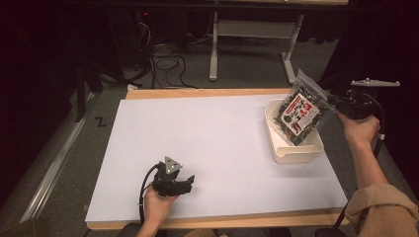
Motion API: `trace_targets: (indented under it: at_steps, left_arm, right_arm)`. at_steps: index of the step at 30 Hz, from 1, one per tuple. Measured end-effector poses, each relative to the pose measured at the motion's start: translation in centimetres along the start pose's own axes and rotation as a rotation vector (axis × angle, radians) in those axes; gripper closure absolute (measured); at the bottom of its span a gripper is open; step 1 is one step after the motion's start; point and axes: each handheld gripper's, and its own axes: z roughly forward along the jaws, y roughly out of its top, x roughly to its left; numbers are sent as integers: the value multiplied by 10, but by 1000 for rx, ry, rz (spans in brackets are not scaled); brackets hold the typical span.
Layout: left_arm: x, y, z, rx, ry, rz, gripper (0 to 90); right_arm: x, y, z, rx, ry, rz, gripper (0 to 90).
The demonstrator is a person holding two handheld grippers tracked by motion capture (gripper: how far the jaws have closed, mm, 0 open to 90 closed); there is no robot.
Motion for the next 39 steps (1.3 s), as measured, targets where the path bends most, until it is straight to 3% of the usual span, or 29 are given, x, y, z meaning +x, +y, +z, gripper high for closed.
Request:
trace_targets:
  at_steps: [4,7,14,17,20,25,31,35,39]
  left_arm:
    - [-1,0,-1,-10,-6,2,291]
    - [1,0,0,-11,4,-10,293]
    - [0,0,-1,-18,-7,-14,294]
    - [0,1,1,-11,-14,-10,293]
    - [-3,0,-2,-18,-17,2,291]
    - [-1,1,-4,-33,-19,-14,286]
    - [-3,2,-4,-31,-25,-8,278]
    - [-1,3,-4,-36,-65,-47,272]
    - [0,3,-5,-39,-64,-53,267]
  right_arm:
    - [0,-1,-1,-5,-27,2,813]
    - [0,-3,3,49,-23,-1,804]
    - [-2,-5,5,46,-16,28,684]
    - [0,-8,0,24,-22,43,595]
    - [4,-8,-7,1,-45,12,558]
    - [11,-8,-23,-65,-17,26,509]
    - [22,-14,-44,-144,9,21,480]
    - [29,-24,-51,-151,34,20,476]
    - [33,-33,-53,-164,53,11,487]
